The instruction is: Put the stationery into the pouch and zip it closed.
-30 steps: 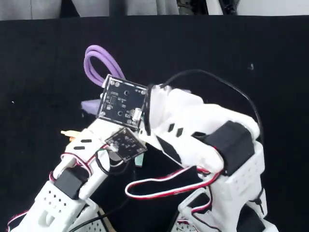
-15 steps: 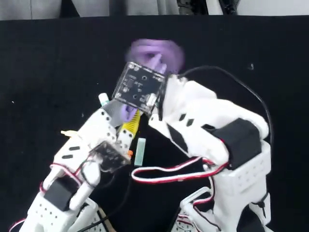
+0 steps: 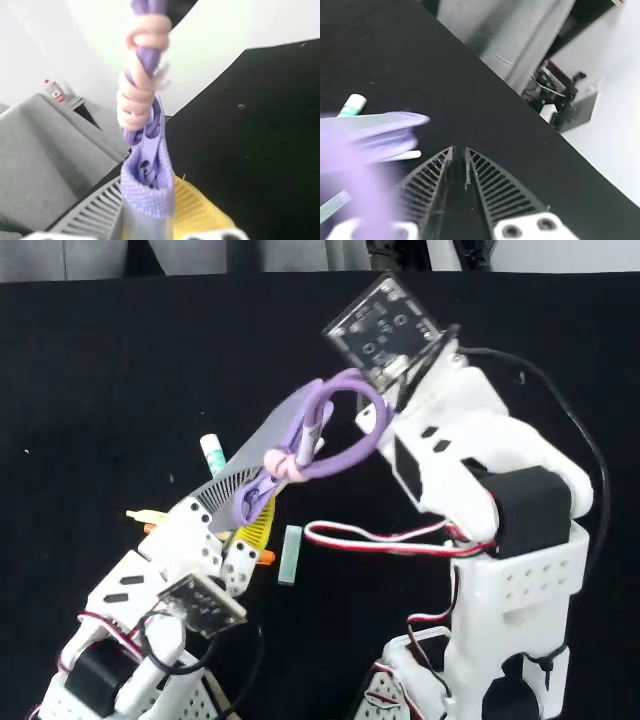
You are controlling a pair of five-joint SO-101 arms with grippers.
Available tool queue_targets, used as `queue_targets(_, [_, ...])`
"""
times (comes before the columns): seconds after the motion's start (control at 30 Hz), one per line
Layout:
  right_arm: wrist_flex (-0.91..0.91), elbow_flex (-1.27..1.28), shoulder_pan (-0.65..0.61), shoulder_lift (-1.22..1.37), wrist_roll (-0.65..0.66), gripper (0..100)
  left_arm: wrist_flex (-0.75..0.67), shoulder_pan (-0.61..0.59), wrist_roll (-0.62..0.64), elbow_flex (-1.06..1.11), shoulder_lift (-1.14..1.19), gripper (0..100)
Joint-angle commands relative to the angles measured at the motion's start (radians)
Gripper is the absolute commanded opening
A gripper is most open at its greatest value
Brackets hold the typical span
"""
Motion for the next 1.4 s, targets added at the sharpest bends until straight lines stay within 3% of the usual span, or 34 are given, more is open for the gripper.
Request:
queue_targets(0.0, [-0.063,0.051,0.046,-0.005,-0.011,1.1,0.021,0.010,-0.003,-0.114,-0.009,3])
queue_targets(0.3, [-0.120,0.199,0.123,-0.013,-0.011,1.2,0.021,0.002,-0.003,-0.108,-0.009,3])
queue_targets(0.43, [-0.028,0.136,0.077,-0.070,-0.011,2.5,0.020,0.002,-0.003,-0.108,-0.009,3])
queue_targets(0.5, [0.018,0.093,0.040,-0.119,-0.012,7.8,0.017,0.002,-0.003,-0.105,-0.009,3])
queue_targets(0.67, [0.078,0.059,-0.117,-0.226,-0.084,21.9,-0.190,0.001,-0.002,0.030,-0.009,3])
queue_targets(0.9, [0.115,0.079,-0.338,-0.308,-0.232,22.2,-0.470,-0.001,-0.002,0.191,-0.009,3])
queue_targets(1.2, [-0.020,0.240,-0.373,-0.338,-0.334,22.4,-0.598,-0.022,-0.009,0.225,-0.009,3])
queue_targets(1.37, [0.000,0.294,-0.377,-0.338,-0.387,22.4,-0.787,-0.105,-0.003,0.340,-0.009,3])
